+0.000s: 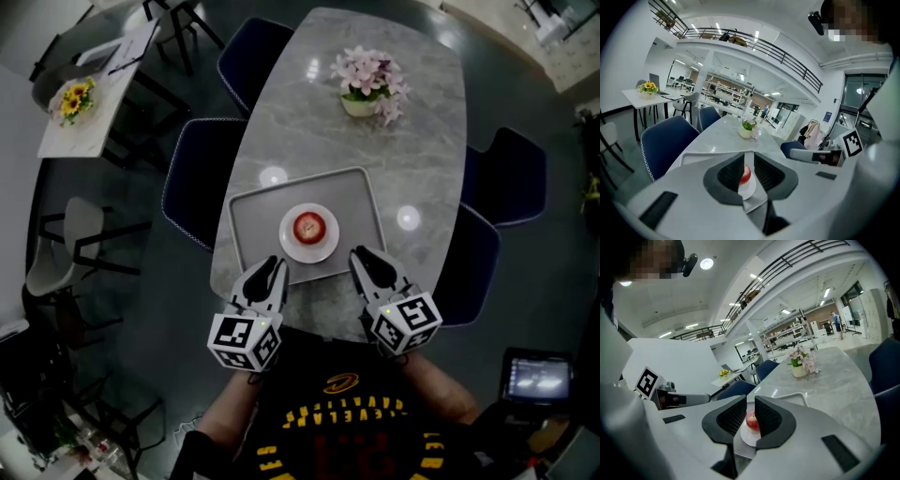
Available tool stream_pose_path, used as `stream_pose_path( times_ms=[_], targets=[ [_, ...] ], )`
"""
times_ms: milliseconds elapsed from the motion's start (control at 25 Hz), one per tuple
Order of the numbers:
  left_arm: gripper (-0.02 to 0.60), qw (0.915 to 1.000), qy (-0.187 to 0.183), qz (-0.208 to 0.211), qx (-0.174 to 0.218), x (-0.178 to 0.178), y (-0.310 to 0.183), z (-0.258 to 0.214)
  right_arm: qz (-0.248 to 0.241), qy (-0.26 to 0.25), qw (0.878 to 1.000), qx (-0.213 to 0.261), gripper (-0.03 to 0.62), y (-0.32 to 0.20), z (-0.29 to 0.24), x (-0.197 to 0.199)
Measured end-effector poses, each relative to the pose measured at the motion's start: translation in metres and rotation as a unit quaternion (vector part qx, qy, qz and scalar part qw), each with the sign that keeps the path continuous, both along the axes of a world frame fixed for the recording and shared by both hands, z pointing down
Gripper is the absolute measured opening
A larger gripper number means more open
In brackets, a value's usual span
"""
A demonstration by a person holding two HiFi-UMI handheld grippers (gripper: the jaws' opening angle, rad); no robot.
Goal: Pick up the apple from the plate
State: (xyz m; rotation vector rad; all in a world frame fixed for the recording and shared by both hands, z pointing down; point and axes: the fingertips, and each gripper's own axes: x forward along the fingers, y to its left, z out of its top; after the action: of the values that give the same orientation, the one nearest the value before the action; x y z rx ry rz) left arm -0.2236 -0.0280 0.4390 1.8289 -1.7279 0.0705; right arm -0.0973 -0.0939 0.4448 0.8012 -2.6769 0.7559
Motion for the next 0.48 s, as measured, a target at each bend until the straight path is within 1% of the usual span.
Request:
stream_pose_path(
  times_ms=[320,480],
  targets=[
    [0.055,0.9987,0.023,0.03,-0.036,-0.014,-0.019,0.032,0.033,0.022,0.998,-0.042,0.056,-0.01,0.038,-0.006],
    [0.055,0.9973,0.027,0.042,-0.054,-0.019,-0.027,0.049,0.049,0.032,0.996,-0.063,0.055,-0.016,0.056,-0.006]
  ],
)
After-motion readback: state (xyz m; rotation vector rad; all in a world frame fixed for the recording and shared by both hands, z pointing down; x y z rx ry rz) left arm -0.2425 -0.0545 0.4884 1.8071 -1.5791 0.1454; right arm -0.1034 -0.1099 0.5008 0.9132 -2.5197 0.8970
